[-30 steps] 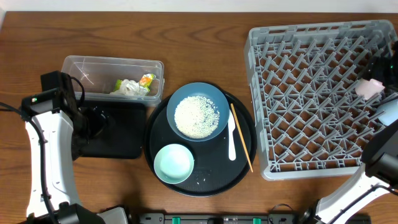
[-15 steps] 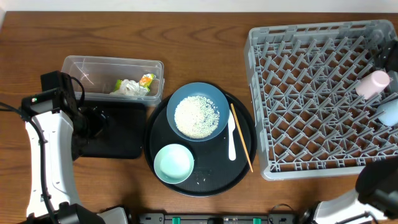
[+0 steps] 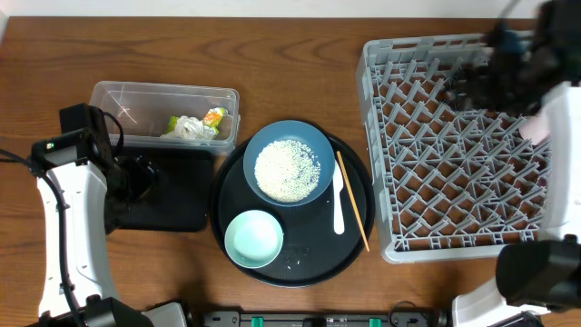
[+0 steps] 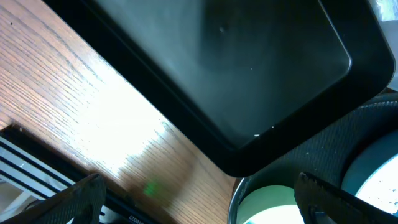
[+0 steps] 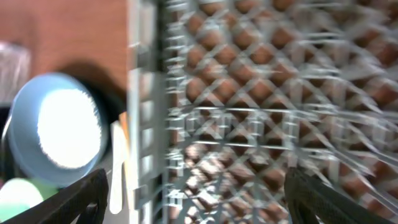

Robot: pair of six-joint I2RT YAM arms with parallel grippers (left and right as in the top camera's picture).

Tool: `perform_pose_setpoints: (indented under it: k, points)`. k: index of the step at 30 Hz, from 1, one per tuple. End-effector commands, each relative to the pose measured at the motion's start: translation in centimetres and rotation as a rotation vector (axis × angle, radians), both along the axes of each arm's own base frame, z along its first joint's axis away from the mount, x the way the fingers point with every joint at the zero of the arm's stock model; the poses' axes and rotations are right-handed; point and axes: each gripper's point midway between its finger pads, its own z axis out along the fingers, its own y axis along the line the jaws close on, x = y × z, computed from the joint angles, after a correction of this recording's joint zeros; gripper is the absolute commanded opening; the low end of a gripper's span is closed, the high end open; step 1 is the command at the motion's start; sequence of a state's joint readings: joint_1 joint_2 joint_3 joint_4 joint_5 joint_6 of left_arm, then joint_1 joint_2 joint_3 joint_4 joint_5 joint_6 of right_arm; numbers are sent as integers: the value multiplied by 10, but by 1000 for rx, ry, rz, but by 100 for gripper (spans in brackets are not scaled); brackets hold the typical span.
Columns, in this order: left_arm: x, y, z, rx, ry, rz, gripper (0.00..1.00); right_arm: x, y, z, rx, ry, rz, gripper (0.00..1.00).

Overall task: Sort waste into correct bins and load items into the dishwasher rack
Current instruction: 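Open right gripper and lift it off the pink cup, then reach right gripper to the tray and grasp the mint-green cup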

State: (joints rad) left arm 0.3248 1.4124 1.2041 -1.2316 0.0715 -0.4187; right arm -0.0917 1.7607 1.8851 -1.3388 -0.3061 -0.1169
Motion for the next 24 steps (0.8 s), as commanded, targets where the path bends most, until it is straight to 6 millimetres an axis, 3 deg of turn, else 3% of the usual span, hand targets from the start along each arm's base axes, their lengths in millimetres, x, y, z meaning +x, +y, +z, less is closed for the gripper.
perform_pose_setpoints:
  k: [1, 7, 12, 19, 24]
  points:
    - [-3, 1, -3, 2, 19, 8, 98, -9, 48, -7, 12, 22, 139, 84]
    - [4, -27, -3, -49, 3, -133, 98, -28, 101, -20, 10, 71, 276, 86]
    - [17, -50, -2, -34, -31, -238, 98, -61, 142, -35, -2, 156, 401, 84]
    - [12, -32, -2, 72, 7, -205, 98, -133, 201, -86, -48, 333, 577, 81]
    - [10, -21, -2, 84, 13, -169, 98, -175, 233, -122, -72, 412, 581, 79]
